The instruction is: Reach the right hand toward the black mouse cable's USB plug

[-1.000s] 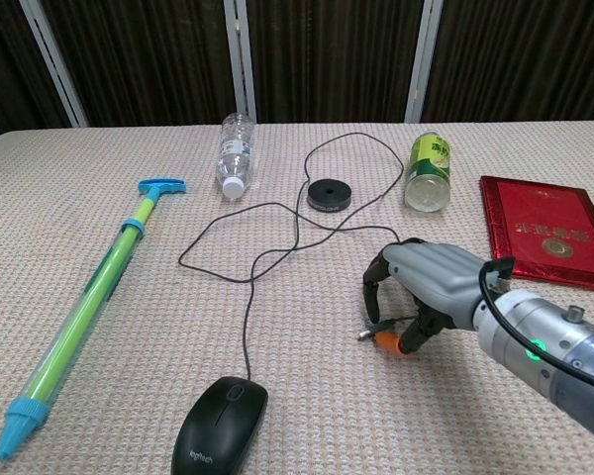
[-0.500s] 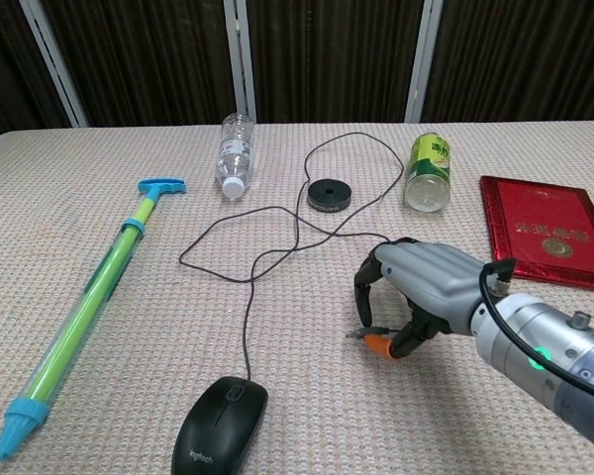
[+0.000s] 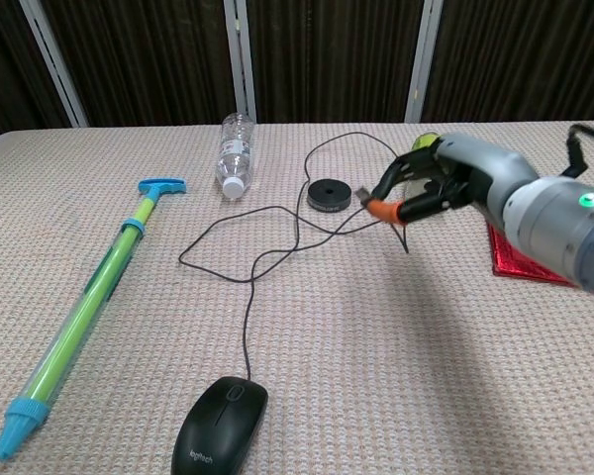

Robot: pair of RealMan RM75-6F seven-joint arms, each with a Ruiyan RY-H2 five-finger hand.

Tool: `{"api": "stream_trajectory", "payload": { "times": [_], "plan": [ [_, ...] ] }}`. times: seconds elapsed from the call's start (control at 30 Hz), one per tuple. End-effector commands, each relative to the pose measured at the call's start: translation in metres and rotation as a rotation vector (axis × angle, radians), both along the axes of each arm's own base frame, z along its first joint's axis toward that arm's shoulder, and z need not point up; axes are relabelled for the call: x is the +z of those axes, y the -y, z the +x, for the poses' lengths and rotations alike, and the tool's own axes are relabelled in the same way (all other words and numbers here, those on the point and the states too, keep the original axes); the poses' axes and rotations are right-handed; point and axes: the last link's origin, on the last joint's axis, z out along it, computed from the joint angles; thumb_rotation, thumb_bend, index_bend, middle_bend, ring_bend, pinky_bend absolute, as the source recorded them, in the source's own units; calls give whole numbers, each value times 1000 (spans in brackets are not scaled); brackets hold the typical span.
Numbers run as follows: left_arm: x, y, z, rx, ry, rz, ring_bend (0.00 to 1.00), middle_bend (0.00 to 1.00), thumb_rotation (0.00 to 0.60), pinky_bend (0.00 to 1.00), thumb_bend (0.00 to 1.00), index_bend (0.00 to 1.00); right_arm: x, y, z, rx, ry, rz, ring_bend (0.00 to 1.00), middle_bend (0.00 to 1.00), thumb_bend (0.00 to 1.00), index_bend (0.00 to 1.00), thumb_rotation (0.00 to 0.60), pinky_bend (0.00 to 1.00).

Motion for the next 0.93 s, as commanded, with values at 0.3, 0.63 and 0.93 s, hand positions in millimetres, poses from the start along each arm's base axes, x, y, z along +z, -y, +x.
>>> {"api": "stream_trajectory", "payload": {
  "times": [0.3,0.63,0.93],
  "plan": [
    [-3,0,2,3,3,-6,0,0,600,0,50,89,41,-4,-34,-145,507,-230,57,313,368,663,600,10],
    [-2,0,0,18,8,-2,0,0,600,0,53,92,24,-28,-47,-134,528,-309,55,313,368,668,600,6],
    [-2,0,1,17,13,-5,0,0,600,0,54,94,2,-51,-44,-109,510,-270,54,311,368,667,600,5]
  ]
}}
